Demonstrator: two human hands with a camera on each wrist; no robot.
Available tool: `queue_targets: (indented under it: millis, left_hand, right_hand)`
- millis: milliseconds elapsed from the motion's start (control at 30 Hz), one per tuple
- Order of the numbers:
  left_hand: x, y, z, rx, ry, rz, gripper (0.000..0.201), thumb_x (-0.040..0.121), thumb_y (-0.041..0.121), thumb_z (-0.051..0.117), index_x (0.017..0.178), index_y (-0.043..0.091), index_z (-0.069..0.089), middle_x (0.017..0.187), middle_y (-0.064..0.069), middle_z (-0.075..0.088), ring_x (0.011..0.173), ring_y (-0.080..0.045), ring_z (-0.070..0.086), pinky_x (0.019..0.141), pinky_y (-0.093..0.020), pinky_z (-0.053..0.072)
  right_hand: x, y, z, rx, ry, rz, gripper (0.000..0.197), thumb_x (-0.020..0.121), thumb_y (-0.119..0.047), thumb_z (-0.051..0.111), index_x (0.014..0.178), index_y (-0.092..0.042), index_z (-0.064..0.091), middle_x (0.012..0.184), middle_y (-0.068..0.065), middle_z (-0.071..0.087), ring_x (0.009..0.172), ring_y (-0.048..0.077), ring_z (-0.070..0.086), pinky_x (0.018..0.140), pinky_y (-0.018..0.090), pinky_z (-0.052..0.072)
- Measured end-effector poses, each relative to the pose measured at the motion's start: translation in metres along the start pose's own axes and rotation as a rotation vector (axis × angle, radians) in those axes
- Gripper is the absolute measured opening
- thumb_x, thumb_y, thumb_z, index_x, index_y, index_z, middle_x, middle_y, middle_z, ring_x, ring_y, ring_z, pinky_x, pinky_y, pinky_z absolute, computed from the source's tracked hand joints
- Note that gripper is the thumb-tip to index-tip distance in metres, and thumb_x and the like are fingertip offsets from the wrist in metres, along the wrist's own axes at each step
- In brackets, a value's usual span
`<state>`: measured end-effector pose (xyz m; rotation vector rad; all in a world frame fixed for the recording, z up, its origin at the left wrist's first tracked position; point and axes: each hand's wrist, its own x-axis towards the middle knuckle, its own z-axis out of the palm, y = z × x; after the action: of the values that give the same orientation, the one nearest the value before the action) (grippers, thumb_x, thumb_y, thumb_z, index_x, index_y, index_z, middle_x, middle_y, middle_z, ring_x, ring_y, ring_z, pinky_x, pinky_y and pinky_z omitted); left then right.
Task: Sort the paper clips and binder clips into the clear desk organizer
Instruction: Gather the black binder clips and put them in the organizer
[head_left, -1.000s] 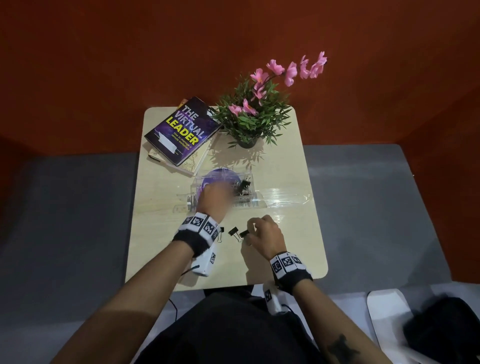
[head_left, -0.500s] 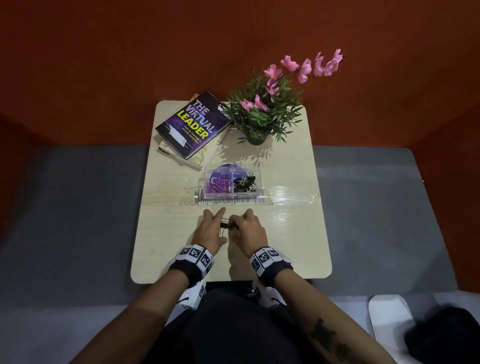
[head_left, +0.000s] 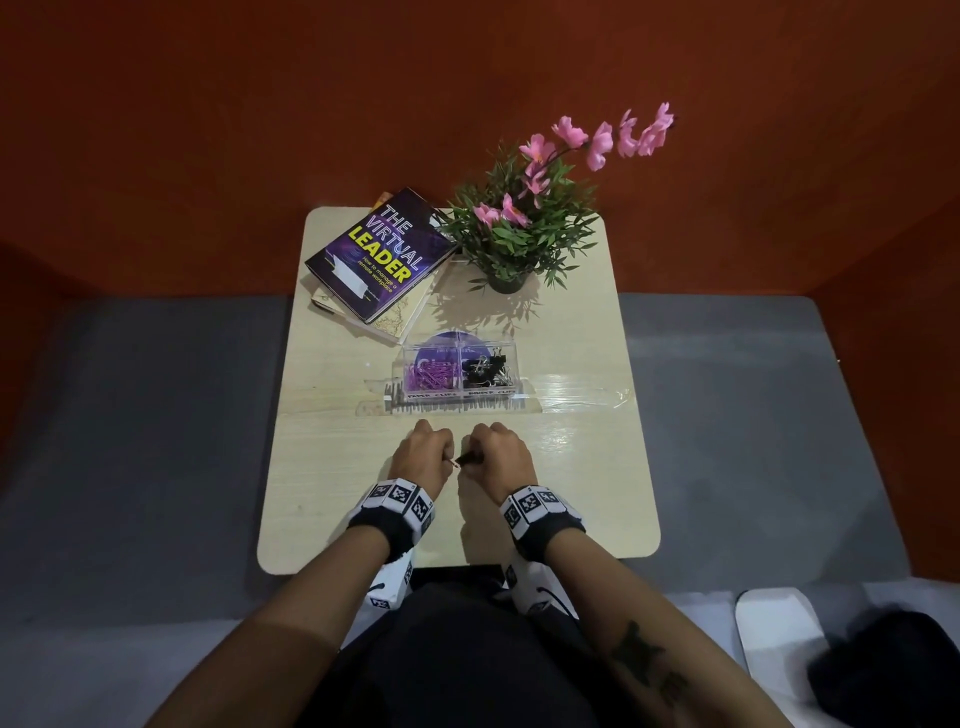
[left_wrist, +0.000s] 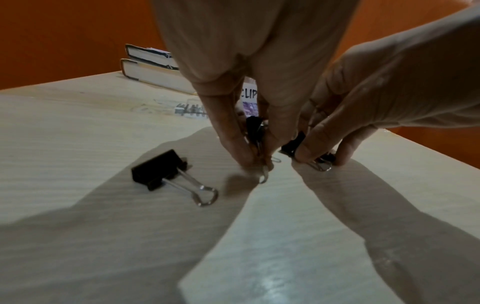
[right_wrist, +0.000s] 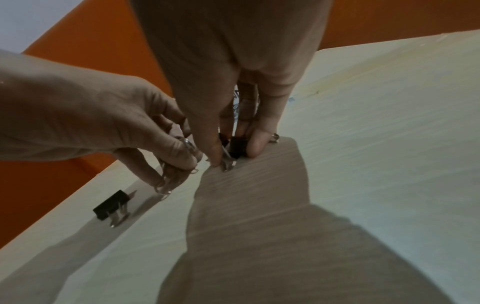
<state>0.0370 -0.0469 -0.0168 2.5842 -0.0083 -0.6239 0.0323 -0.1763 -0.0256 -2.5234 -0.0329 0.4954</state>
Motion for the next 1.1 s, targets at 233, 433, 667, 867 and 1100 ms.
queue_targets:
  millis: [233,433,667,867,1100]
  left_hand:
    - [0.002,0.002,-0.002,-0.096,0.07,0.003,0.023,0.072,-0.007,0.062,0.069,0.016,0.066,0.082,-0.006,0.059,0.069,-0.026,0.06,0.061,-0.033,0.053]
    - [0.026,0.044,-0.038,-0.307,0.293,0.067,0.015,0.075,0.0,0.073,0.075,0.014,0.072,0.085,-0.003,0.062,0.073,-0.016,0.058,0.07,-0.026,0.047]
    - [0.059,0.076,-0.051,-0.366,0.271,0.06,0.02,0.077,0.005,0.074,0.095,0.013,0.073,0.1,-0.009,0.071,0.086,-0.024,0.065,0.081,-0.039,0.056]
    - [0.021,0.043,-0.053,-0.255,0.339,-0.033,0.017,0.085,0.01,0.065,0.091,0.025,0.072,0.093,0.002,0.074,0.082,-0.02,0.067,0.07,-0.03,0.055]
    - [-0.021,-0.038,-0.032,0.052,0.106,-0.293,0.031,0.088,0.036,0.06,0.114,0.02,0.057,0.12,-0.009,0.054,0.106,-0.029,0.056,0.079,-0.04,0.049]
  right_hand:
    - [0.005,0.008,-0.008,0.095,0.065,0.029,0.01,0.07,-0.003,0.066,0.076,-0.009,0.061,0.074,0.01,0.068,0.066,0.029,0.061,0.057,0.034,0.05]
    - [0.001,0.026,-0.033,0.475,0.21,0.22,0.02,0.062,-0.003,0.076,0.07,-0.017,0.065,0.063,-0.004,0.067,0.061,0.01,0.063,0.064,0.028,0.057]
    - [0.029,0.002,-0.091,0.599,0.401,0.222,0.021,0.066,-0.001,0.076,0.076,-0.015,0.065,0.068,-0.003,0.065,0.064,0.012,0.06,0.063,0.018,0.05]
    - [0.064,-0.008,-0.093,0.496,0.344,0.181,0.017,0.071,-0.011,0.08,0.084,-0.011,0.07,0.084,0.006,0.074,0.078,0.018,0.066,0.076,0.023,0.052]
    - [0.051,0.0,-0.084,0.356,0.317,0.061,0.011,0.079,-0.009,0.069,0.088,-0.013,0.073,0.086,0.004,0.076,0.078,0.017,0.068,0.079,0.026,0.055]
